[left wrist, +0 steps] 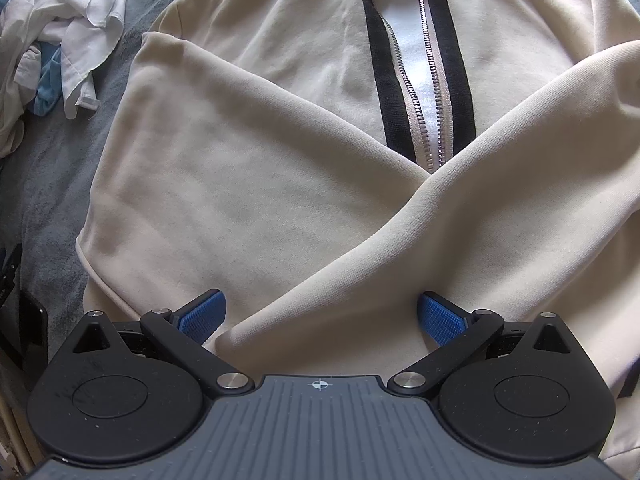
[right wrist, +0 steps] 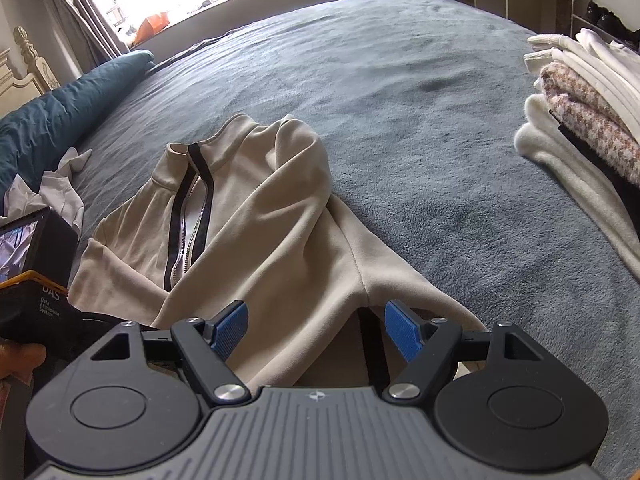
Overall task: Fold clothes
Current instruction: 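Move both open tools toward the hoodie hem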
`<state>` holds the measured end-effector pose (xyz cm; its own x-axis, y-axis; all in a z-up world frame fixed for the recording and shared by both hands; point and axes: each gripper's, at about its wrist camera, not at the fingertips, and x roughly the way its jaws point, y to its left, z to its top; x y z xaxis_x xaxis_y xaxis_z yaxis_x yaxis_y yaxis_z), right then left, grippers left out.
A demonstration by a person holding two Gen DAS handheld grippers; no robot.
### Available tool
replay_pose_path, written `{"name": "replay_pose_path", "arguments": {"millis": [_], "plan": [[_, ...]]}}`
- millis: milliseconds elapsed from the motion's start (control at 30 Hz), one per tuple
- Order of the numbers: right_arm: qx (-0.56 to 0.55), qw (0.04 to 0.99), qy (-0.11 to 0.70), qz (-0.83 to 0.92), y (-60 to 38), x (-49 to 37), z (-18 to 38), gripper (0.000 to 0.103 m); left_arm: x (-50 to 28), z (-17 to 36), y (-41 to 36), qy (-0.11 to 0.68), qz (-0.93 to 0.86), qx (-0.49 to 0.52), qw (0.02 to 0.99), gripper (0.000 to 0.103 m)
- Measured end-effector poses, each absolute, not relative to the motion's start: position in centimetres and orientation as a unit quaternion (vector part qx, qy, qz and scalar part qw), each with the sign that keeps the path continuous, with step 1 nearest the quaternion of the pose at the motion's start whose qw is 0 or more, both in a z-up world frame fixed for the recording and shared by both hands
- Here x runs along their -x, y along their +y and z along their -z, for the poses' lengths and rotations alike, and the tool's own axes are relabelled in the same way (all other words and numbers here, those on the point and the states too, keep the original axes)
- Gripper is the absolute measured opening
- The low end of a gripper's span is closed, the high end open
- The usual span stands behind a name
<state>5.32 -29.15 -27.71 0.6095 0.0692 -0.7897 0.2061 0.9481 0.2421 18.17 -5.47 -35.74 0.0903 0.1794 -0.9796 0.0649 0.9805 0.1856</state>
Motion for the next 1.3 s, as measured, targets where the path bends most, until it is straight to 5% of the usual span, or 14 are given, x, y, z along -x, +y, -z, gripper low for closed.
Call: {"name": "replay_pose_path", "arguments": {"millis": [533, 767, 1033, 1133, 1300], "plan": [[0.020, 0.901, 0.432, 0.031, -31.1, -3.8, 27.5, 0.077, -20.4, 37.1, -0.5, 0.671, -0.012, -0.023, 0.741, 0.103], [-0.014, 0.905, 0.426, -0.008, -32.7, -3.4, 27.4, 0.068, -22.2, 32.5, 1.4, 0.601, 0.046, 0.039, 0.797, 0.101], [0.030, 0.909, 0.410, -0.066, -32.6, -4.4, 28.4, 0.063, -24.9, 28.4, -11.2, 0.530, 0.227, 0.006, 0.817, 0.101], [0.077, 0.906, 0.406, -0.095, -32.4, -5.1, 29.2, 0.060, -23.7, 27.5, -17.9, 0.509, 0.281, -0.073, 0.811, 0.093], [0.125, 0.897, 0.400, -0.138, -31.8, -5.6, 30.5, 0.050, -23.4, 27.9, -23.8, 0.482, 0.345, -0.184, 0.784, 0.061]]}}
